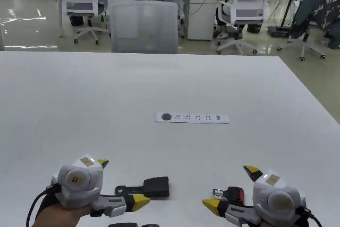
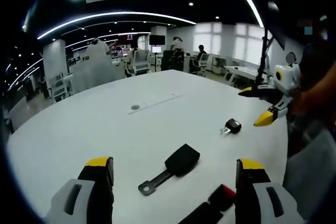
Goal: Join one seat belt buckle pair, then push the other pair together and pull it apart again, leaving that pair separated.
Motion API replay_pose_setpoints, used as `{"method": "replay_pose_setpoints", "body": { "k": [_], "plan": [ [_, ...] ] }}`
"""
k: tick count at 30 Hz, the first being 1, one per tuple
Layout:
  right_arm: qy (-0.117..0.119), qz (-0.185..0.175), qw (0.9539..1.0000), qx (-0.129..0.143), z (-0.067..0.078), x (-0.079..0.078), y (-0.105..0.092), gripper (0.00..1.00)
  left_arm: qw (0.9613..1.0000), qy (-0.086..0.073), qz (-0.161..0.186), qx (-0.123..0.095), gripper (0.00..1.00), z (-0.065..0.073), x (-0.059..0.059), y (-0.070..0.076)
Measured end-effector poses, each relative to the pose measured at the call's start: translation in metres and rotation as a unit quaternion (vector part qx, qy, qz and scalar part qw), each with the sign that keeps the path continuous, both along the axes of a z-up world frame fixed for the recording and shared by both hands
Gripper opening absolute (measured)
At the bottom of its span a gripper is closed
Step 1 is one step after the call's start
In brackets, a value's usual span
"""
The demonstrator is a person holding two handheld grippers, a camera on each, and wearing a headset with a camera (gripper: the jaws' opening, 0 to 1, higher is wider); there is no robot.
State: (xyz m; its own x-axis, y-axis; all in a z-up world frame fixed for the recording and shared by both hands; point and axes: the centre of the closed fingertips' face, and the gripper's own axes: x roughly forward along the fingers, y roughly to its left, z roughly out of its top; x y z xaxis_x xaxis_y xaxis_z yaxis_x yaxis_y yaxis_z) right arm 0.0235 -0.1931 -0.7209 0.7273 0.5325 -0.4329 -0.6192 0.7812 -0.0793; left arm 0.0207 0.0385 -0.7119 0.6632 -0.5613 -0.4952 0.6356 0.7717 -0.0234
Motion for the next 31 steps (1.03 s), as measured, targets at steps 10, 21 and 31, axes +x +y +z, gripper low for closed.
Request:
{"method": "replay_pose_setpoints", "body": {
  "k": [10, 21, 31],
  "plan": [
    [-0.018, 0.016, 0.9997, -0.009, 0.008, -0.038, -0.004, 0.96, 0.9995, -0.001, -0.029, -0.013, 1.00, 0.006, -0.049, 0.005],
    [-0.018, 0.010, 0.9998, -0.002, 0.011, -0.066, -0.015, 0.97, 0.9996, -0.021, -0.012, -0.015, 1.00, 0.019, -0.070, 0.026],
    [-0.017, 0.010, 0.9998, -0.003, 0.010, -0.084, -0.021, 0.97, 0.9994, -0.023, 0.008, -0.026, 1.00, 0.022, -0.083, 0.038]
  ]
}}
